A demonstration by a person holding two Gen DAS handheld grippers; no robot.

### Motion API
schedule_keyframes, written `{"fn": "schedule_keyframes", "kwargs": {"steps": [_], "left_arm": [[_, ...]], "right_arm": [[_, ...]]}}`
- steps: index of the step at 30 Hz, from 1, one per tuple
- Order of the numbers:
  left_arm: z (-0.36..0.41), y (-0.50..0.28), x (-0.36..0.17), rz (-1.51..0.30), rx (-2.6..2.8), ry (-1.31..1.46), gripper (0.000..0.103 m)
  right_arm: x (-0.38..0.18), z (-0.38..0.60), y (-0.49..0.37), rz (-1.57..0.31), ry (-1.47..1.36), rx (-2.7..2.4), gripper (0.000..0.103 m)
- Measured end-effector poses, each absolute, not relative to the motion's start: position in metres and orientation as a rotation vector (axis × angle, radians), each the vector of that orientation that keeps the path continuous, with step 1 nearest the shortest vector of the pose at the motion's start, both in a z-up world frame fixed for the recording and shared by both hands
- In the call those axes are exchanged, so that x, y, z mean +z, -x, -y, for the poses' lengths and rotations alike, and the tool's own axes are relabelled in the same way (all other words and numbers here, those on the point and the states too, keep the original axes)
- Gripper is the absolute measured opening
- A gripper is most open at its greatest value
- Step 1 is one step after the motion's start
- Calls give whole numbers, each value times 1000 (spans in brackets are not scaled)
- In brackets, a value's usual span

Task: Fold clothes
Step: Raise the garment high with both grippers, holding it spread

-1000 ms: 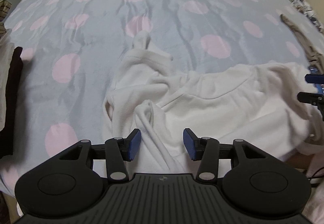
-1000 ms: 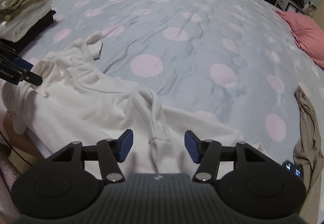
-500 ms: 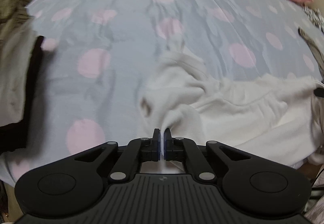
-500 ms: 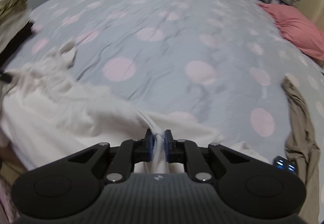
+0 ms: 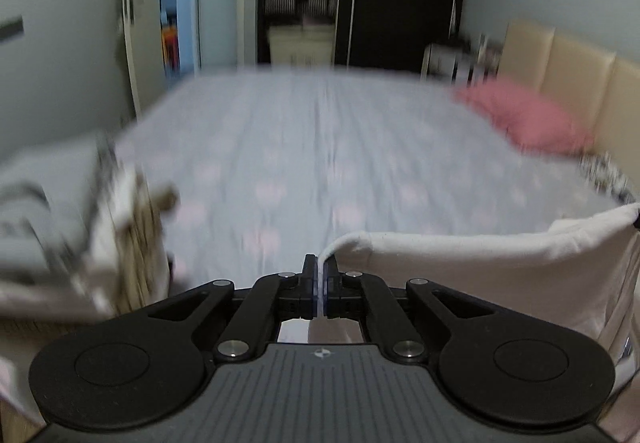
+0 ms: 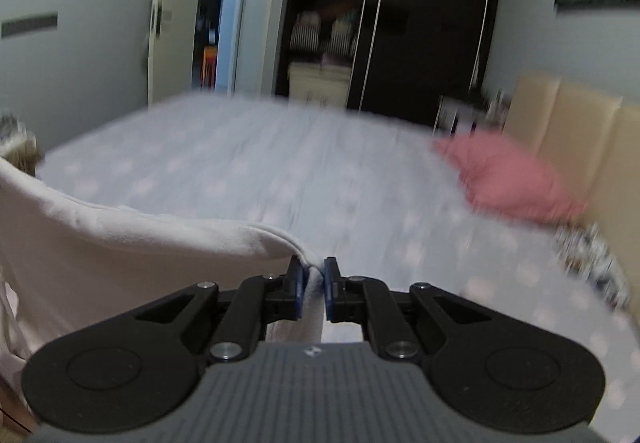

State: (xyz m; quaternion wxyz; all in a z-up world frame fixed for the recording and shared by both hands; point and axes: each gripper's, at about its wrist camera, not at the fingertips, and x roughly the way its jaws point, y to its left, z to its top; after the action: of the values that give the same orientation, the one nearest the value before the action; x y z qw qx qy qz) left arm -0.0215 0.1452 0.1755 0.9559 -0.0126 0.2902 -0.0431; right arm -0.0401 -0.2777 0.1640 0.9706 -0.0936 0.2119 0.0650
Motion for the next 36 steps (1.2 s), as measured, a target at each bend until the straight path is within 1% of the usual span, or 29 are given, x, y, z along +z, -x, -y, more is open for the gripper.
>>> {"fn": "schedule_keyframes", "kwargs": {"steps": [5,11,17,22,25,27,30,32,36], "left_arm": [[-139,56,241,-337,-94,45,0],[-131,104,301,-86,-132,64,0],[-126,147,340,102,-161,74,0],[-125,177,371,219,-189,66,0],[-123,190,384,276,-185,51,0],[-120,196,388,291,-182,43,0],[-118,188,389,253,-174,40,0],[-120,174,382,201,-164,31,0],[-125,128,356,49,-132,-3,0]], "right_arm": [[236,274,74,-240,239,100,11],[308,272,131,-33,298,50,11],[350,271,181,129,315,4,11],[377,273,217,262,306,-24,11],[381,273,224,290,293,-15,11],[383,273,226,300,284,-5,11],[385,274,229,313,269,10,11],[377,274,220,286,260,23,11],[344,270,186,173,242,43,11]]}}
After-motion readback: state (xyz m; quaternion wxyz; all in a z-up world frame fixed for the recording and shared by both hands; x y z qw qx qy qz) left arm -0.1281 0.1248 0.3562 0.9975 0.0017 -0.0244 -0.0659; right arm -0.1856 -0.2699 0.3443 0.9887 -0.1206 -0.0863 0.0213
